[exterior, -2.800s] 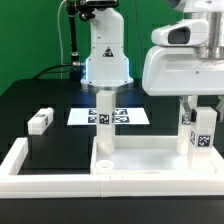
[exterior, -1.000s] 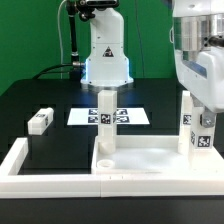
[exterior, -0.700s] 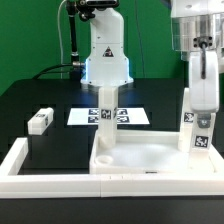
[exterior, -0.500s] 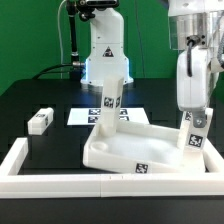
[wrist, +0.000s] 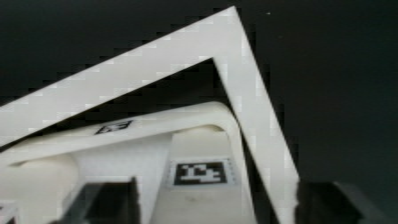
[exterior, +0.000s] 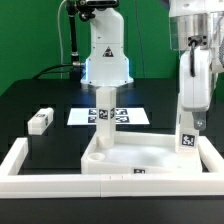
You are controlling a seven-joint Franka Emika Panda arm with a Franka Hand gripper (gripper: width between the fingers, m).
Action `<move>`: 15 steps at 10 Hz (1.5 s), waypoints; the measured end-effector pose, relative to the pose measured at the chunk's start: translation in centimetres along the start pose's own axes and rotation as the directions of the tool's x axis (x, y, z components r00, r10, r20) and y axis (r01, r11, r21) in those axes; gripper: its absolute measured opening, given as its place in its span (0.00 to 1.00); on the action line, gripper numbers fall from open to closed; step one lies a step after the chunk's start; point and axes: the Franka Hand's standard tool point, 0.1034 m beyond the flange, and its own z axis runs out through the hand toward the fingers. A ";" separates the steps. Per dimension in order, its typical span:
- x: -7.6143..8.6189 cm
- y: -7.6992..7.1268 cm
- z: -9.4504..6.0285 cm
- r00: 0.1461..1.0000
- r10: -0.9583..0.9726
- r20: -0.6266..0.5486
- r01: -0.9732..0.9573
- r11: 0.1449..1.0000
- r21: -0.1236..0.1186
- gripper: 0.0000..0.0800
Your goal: Assemble desk
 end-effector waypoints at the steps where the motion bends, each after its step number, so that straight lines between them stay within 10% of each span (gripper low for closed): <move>1: -0.1 0.0 -0.2 1.000 -0.009 0.003 0.009 1.000 0.002 0.61; 2: -0.2 -0.2 -1.3 0.999 -0.044 0.019 0.043 0.999 0.011 0.77; 6: 2.6 -1.0 -6.1 0.989 -0.133 0.064 0.130 0.990 0.049 0.81; 13: 2.6 -0.8 -5.8 0.988 -0.143 0.060 0.140 0.989 0.045 0.81; 15: 5.4 0.1 -6.4 0.966 -0.254 0.054 0.251 0.966 0.057 0.81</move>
Offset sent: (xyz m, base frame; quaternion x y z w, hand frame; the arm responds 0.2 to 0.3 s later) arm -0.0268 -0.0322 0.0498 0.0043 -0.0597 -0.0553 0.9967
